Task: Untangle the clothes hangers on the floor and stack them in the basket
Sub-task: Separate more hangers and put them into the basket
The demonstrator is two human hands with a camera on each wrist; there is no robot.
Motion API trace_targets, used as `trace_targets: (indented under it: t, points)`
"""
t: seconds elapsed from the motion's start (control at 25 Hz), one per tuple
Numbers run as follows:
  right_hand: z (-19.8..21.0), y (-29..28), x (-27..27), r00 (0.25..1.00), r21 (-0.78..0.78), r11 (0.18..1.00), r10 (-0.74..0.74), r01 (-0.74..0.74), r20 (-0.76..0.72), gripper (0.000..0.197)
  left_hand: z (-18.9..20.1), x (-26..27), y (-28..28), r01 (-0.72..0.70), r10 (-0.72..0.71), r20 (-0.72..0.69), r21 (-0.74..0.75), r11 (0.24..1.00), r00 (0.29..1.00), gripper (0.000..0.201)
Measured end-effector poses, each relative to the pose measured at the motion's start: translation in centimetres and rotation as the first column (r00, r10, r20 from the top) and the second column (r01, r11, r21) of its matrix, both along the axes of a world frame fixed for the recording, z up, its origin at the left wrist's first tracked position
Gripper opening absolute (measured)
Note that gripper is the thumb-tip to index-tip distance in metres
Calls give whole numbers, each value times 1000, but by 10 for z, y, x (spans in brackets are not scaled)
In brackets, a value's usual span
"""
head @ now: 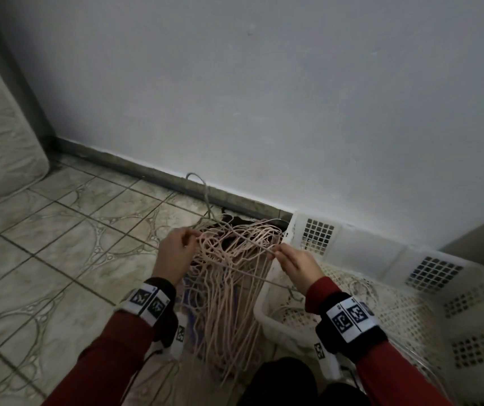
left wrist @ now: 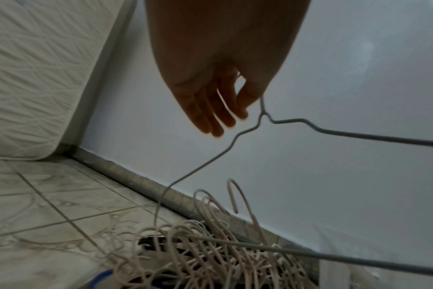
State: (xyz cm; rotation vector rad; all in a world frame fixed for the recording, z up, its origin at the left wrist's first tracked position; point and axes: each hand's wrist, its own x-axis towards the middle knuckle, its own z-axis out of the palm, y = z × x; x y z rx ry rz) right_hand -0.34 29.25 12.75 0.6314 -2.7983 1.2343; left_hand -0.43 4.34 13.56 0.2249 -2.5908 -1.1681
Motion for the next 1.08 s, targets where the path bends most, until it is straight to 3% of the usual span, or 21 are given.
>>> trace_targets:
  t: [0.08, 0.16, 0.32, 0.48, 0.72, 0.88, 1.08]
  points:
    - [1, 4, 7, 999, 37, 999, 9, -7, -43, 28, -3, 13, -20, -71, 70, -110, -2, 997, 991, 15]
    - [-1, 8, 12, 996, 38, 999, 0, 4, -85, 34, -10, 20, -37, -55, 56, -82, 18, 998, 995, 22]
    - [-5, 13, 20, 991, -29, 998, -56, 53, -125, 24, -28, 29, -49, -78, 73, 137, 33, 996, 988, 31]
    - [-4, 15, 32, 990, -76, 996, -61, 51, -127, 20, -55, 30, -51, -102, 81, 345, 43, 994, 935, 39]
    - [10, 36, 39, 991, -104, 994, -53, 40, -123, 22, -78, 7, -33, -42, 13, 473, 51, 998, 881, 36]
    - [9, 56, 34, 993, -129, 988, -96, 87, -65, 22, -85, -7, -6, -10, -111, 542, 216, 976, 833, 36]
    - [2, 56, 34, 997, -97, 993, -66, 61, -49, 18, -94, -9, 11, -180, -85, 451, 513, 839, 889, 32]
